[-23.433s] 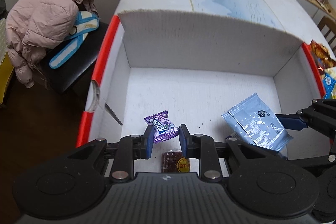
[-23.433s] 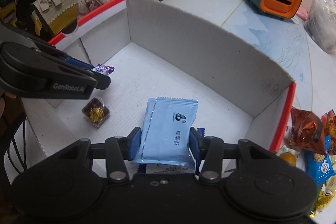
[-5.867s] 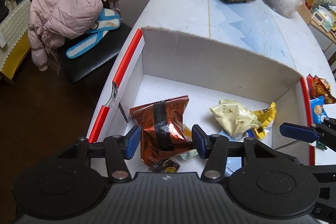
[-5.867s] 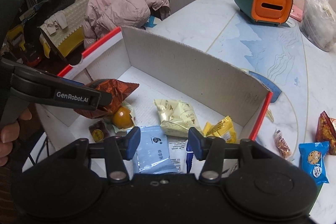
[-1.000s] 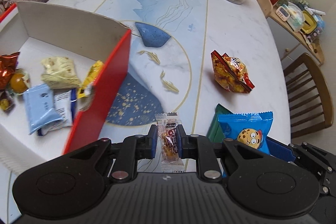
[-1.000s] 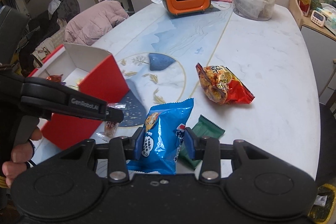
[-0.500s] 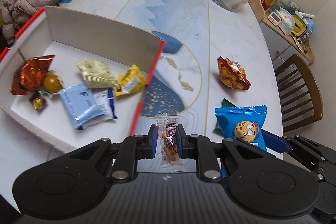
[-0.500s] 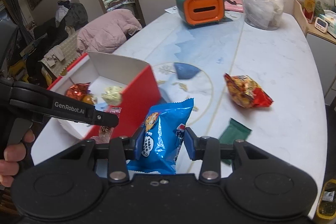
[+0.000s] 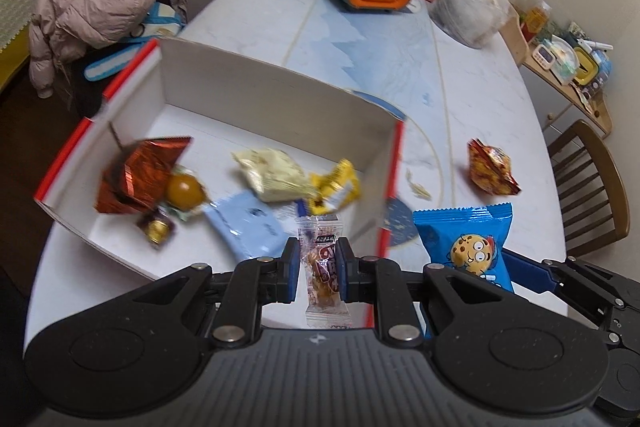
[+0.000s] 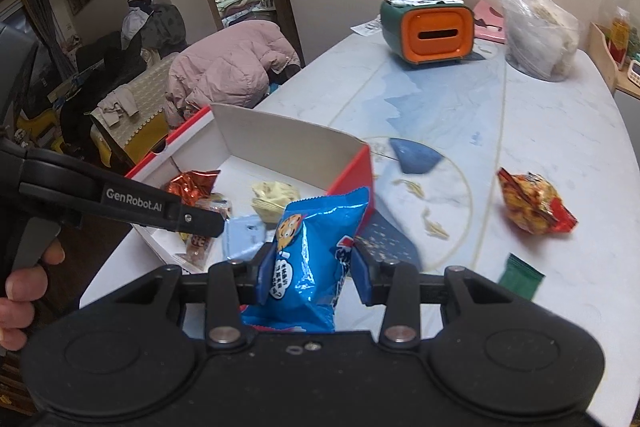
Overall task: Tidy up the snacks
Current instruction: 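Carry the snack stick and blue cookie packet into the box with both grippers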
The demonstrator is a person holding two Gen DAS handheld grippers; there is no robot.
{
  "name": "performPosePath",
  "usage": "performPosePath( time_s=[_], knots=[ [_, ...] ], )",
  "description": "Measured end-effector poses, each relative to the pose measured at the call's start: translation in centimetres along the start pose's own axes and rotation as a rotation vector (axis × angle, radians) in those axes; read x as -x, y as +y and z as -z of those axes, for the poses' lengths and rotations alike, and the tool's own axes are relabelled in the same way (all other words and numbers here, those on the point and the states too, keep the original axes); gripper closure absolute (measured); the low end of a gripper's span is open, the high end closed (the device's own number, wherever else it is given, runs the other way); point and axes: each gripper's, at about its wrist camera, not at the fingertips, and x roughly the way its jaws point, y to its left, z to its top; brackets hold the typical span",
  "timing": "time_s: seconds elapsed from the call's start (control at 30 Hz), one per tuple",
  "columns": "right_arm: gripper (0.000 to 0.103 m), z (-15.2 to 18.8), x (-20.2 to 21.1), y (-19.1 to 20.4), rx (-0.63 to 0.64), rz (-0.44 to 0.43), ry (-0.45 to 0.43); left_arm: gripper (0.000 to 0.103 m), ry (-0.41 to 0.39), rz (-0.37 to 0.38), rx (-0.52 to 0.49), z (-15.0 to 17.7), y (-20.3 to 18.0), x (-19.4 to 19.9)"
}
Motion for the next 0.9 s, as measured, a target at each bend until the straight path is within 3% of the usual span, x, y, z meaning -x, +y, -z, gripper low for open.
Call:
performPosePath(
  time_s=[0.43,0.9],
  knots=[
    [0.065,-2.1,-6.4,4.7,0.038,0.034,0.042,0.085,-0.003,-0.083,-0.031,-3.9,6.5,-2.0],
    [0.065,-2.0,-12.3,7.5,0.114,0.061,0.139,0.085,0.066,-0.102,-0.157,-4.8,6.9,-7.5]
  ],
)
